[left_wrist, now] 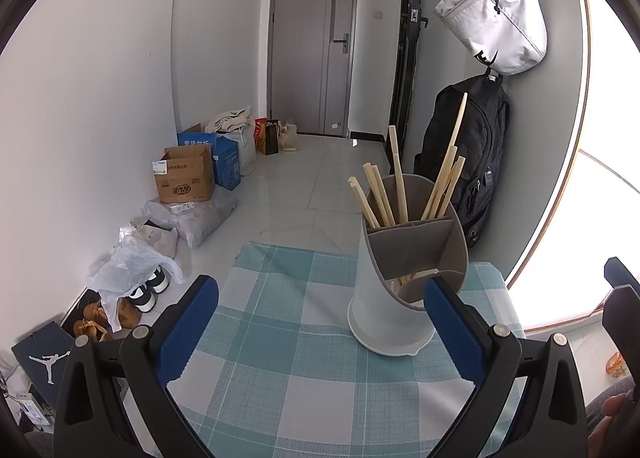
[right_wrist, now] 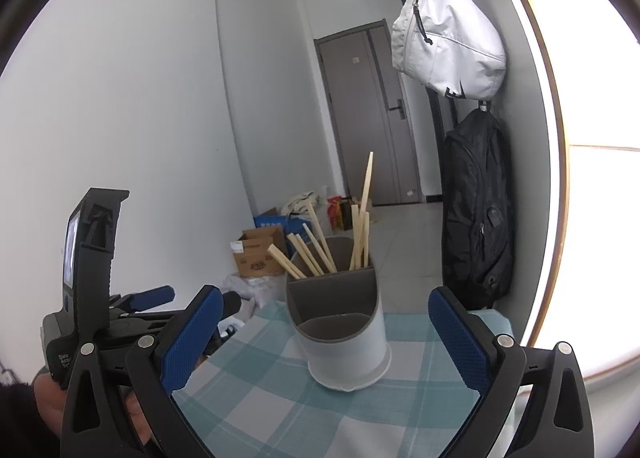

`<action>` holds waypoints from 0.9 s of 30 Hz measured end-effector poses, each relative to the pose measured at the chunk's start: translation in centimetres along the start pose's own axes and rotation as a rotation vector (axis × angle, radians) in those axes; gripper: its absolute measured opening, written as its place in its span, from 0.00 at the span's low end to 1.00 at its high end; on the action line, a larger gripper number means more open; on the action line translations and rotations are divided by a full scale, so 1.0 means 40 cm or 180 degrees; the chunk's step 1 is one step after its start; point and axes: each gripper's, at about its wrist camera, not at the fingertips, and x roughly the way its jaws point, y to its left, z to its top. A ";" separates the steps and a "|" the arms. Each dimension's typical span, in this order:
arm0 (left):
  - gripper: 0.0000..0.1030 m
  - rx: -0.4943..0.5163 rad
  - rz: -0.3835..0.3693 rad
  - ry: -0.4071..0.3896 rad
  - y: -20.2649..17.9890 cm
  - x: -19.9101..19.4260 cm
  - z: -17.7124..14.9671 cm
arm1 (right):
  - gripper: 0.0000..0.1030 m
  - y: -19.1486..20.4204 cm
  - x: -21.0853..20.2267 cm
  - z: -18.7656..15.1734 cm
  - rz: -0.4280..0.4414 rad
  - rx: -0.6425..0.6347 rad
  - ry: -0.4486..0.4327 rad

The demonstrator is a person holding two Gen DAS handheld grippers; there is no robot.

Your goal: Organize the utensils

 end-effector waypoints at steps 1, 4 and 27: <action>0.97 -0.0003 0.0004 -0.0004 0.001 0.000 0.000 | 1.00 0.000 0.001 0.000 0.0000 0.0001 0.0004; 0.97 -0.0010 0.0005 -0.0012 0.001 0.000 0.001 | 1.00 0.000 0.001 0.000 0.0001 -0.0007 0.0003; 0.97 0.0024 -0.0004 -0.0013 -0.004 -0.002 -0.005 | 1.00 -0.001 0.002 0.002 0.0023 -0.0006 0.0007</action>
